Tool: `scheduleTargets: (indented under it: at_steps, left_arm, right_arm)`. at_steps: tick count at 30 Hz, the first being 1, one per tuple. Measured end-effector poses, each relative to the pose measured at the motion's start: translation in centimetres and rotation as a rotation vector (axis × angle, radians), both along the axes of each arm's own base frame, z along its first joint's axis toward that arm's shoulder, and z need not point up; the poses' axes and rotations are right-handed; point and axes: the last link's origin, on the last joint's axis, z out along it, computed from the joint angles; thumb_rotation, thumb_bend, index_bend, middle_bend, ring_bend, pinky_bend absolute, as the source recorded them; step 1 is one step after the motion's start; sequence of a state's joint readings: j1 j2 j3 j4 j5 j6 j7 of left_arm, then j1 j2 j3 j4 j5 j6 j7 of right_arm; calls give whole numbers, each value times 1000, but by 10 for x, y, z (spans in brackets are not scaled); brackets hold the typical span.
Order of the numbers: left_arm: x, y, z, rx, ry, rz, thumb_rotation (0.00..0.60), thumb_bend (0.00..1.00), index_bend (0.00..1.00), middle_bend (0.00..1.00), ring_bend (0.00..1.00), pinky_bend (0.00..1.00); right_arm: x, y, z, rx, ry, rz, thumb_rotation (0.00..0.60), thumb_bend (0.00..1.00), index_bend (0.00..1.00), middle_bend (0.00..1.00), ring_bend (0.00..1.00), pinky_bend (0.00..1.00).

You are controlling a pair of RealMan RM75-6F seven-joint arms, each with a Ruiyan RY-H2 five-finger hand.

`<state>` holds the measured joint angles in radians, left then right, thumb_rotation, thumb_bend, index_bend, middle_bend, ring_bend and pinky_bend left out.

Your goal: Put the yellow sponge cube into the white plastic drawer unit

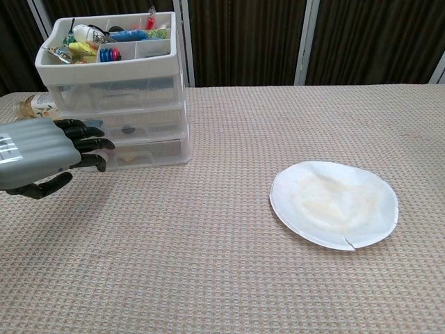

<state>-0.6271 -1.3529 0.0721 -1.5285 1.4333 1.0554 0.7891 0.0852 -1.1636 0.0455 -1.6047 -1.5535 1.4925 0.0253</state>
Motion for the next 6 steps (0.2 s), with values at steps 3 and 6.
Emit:
scheduleTargets:
  at_steps: [3,6]
  left_arm:
    - [-1,-13,16,69,-100,7,600,313,130,0,0,6]
    - [-6,-31,35,150,-228,44,600,240,45,0,0,0]
  right_arm:
    - [1,0,-1,0,3,4,600,0,77,0,0,0]
    - [2,0,-1,-1,6,7,600,0,77,0,0,0]
